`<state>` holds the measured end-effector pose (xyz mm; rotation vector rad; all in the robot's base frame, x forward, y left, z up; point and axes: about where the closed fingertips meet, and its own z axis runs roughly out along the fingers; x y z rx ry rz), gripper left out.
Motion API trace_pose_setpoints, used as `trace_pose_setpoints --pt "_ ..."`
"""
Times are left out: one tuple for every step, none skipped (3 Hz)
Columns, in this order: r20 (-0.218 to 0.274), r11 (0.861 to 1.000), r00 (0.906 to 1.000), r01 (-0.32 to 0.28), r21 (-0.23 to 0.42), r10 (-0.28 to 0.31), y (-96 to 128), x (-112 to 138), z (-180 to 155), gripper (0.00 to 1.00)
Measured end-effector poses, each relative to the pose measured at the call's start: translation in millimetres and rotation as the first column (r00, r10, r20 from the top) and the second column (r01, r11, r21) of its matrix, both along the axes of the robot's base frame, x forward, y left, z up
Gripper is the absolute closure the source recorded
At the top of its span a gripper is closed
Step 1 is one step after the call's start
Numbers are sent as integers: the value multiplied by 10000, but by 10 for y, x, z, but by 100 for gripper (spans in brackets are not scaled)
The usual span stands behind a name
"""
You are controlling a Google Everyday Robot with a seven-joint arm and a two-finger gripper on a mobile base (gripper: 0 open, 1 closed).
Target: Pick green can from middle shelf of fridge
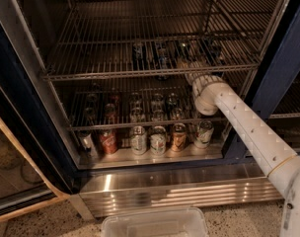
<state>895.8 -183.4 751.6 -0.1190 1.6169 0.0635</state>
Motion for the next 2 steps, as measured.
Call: trace_pose_setpoints --pt "230 9997 9996 -144 -176 148 77 92 104 46" --pt "366 9986 9986 -368 -373 381 172 153 186 46"
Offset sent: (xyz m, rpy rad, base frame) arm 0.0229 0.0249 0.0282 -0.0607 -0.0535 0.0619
